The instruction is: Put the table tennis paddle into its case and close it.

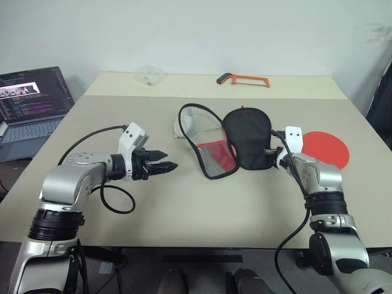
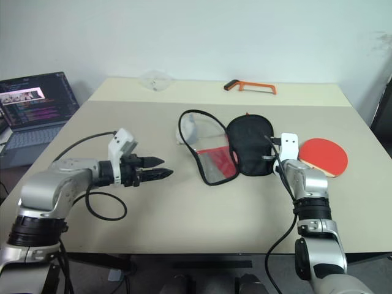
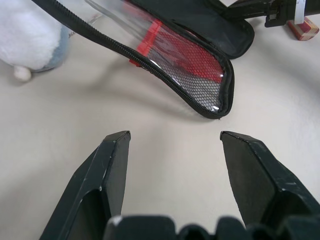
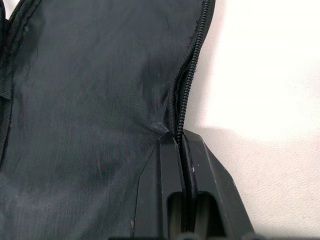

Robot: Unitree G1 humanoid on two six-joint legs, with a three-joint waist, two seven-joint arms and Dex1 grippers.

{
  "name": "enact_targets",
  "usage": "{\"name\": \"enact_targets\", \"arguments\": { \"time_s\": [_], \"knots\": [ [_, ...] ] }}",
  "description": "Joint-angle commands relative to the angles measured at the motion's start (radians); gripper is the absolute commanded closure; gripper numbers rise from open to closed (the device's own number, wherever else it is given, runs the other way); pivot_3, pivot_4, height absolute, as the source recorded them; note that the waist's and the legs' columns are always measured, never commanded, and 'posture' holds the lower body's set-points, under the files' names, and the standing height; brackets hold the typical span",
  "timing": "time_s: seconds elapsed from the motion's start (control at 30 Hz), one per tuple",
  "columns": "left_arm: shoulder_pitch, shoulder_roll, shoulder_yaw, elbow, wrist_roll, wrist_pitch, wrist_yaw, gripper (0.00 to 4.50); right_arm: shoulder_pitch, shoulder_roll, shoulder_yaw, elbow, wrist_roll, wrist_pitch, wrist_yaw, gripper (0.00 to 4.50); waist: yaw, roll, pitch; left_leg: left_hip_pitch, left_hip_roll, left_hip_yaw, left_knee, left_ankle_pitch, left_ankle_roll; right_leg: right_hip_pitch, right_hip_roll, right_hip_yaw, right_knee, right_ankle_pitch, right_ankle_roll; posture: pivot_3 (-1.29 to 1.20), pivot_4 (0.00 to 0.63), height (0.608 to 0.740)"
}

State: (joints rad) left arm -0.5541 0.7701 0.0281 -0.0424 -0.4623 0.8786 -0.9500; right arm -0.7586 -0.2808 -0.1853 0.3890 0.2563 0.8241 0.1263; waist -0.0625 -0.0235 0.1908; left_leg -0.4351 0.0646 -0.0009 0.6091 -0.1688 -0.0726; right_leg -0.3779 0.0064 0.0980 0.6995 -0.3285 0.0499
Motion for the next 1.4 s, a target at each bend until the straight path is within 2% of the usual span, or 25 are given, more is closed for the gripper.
{"name": "enact_targets", "arguments": {
  "time_s": [0.03,0.1,0.2,0.33,0.53,0.57,0.67,0.73,0.87,1.03,1.17,1.37,1.4],
  "knots": [
    [-0.026,0.005,0.005,-0.005,0.003,-0.027,-0.002,1.36,-0.003,-0.022,0.013,-0.023,-0.011,-0.015,0.028,4.48,0.000,0.000,0.000,0.000,0.000,0.000,0.000,0.000,0.000,0.000,0.000,0.000,0.000,0.000,0.000,0.00,0.150,0.740],
    [-0.026,0.007,0.005,-0.001,0.003,-0.029,-0.004,1.36,0.000,-0.024,0.038,-0.064,-0.008,-0.007,0.059,4.48,0.000,0.000,0.000,0.000,0.000,0.000,0.000,0.000,0.000,0.000,0.000,0.000,0.000,0.000,0.000,0.00,0.150,0.740],
    [-0.028,0.011,0.006,0.004,0.002,-0.034,-0.008,1.36,0.004,-0.030,0.040,-0.110,-0.001,0.014,0.066,3.80,0.000,0.000,0.000,0.000,0.000,0.000,0.000,0.000,0.000,0.000,0.000,0.000,0.000,0.000,0.000,0.00,0.150,0.740],
    [-0.037,0.019,-0.002,0.014,0.007,-0.046,-0.024,1.36,0.004,-0.055,0.036,-0.191,0.002,0.073,0.064,2.45,0.002,0.000,0.000,-0.001,0.000,0.000,0.000,0.000,0.000,-0.001,0.000,0.000,0.000,0.000,0.000,0.00,0.150,0.740],
    [-0.047,0.050,0.012,0.034,0.001,-0.093,-0.087,1.36,0.045,-0.118,-0.028,-0.393,0.013,0.204,0.038,0.18,0.005,0.000,0.000,-0.001,0.000,0.000,-0.001,0.000,0.000,-0.001,0.000,0.000,-0.001,0.000,0.000,0.00,0.150,0.740],
    [-0.047,0.054,0.022,0.036,-0.007,-0.109,-0.104,1.36,0.059,-0.136,-0.047,-0.428,-0.005,0.232,0.011,0.04,0.005,0.000,0.000,-0.001,0.000,0.000,-0.001,0.000,0.000,-0.001,0.000,0.000,-0.001,0.000,0.000,0.00,0.150,0.740],
    [-0.048,0.054,0.036,0.038,-0.024,-0.150,-0.143,1.36,0.100,-0.159,-0.122,-0.492,-0.086,0.302,-0.123,0.04,0.006,0.000,0.000,-0.002,0.000,0.000,-0.001,0.000,0.000,-0.002,0.000,0.000,-0.001,0.000,0.000,0.00,0.150,0.740],
    [-0.054,0.044,0.030,0.044,-0.025,-0.159,-0.150,1.36,0.119,-0.121,-0.184,-0.516,-0.123,0.352,-0.211,0.04,0.007,0.000,0.000,-0.002,0.000,0.000,-0.001,0.000,0.000,-0.002,0.000,0.000,-0.001,0.000,0.000,0.00,0.150,0.740],
    [-0.066,0.022,0.006,0.054,-0.017,-0.166,-0.154,1.36,0.126,-0.047,-0.242,-0.528,-0.155,0.412,-0.294,0.04,0.001,0.000,0.000,-0.002,0.000,0.001,-0.001,0.000,0.000,-0.002,0.000,0.001,-0.001,0.000,0.000,0.00,0.150,0.740],
    [-0.080,0.008,-0.010,0.064,-0.009,-0.164,-0.160,1.36,0.123,0.033,-0.255,-0.574,-0.162,0.483,-0.320,0.04,-0.004,0.000,0.000,-0.002,0.000,0.001,-0.001,0.000,0.000,-0.003,0.000,0.002,0.000,0.000,0.000,0.00,0.150,0.740],
    [-0.082,0.010,-0.019,0.065,-0.006,-0.165,-0.161,1.36,0.133,0.059,-0.245,-0.535,-0.210,0.520,-0.366,0.04,-0.001,0.000,0.000,-0.003,0.000,0.001,-0.001,0.000,0.000,-0.003,0.000,0.002,-0.001,0.000,0.000,0.00,0.150,0.740],
    [-0.083,0.009,-0.018,0.056,-0.009,-0.156,-0.158,1.36,0.114,0.098,-0.280,-0.443,-0.231,0.453,-0.409,0.04,0.000,-0.001,-0.001,-0.003,0.000,0.001,-0.001,0.000,0.000,-0.003,0.000,0.001,-0.001,0.000,0.000,0.00,0.150,0.740],
    [-0.081,0.011,-0.016,0.052,-0.010,-0.154,-0.158,1.36,0.110,0.097,-0.277,-0.428,-0.233,0.439,-0.412,0.42,0.000,-0.001,-0.001,-0.002,0.000,0.001,0.000,0.000,0.000,-0.003,0.000,0.001,-0.001,0.000,0.000,0.00,0.150,0.740]
  ]
}}
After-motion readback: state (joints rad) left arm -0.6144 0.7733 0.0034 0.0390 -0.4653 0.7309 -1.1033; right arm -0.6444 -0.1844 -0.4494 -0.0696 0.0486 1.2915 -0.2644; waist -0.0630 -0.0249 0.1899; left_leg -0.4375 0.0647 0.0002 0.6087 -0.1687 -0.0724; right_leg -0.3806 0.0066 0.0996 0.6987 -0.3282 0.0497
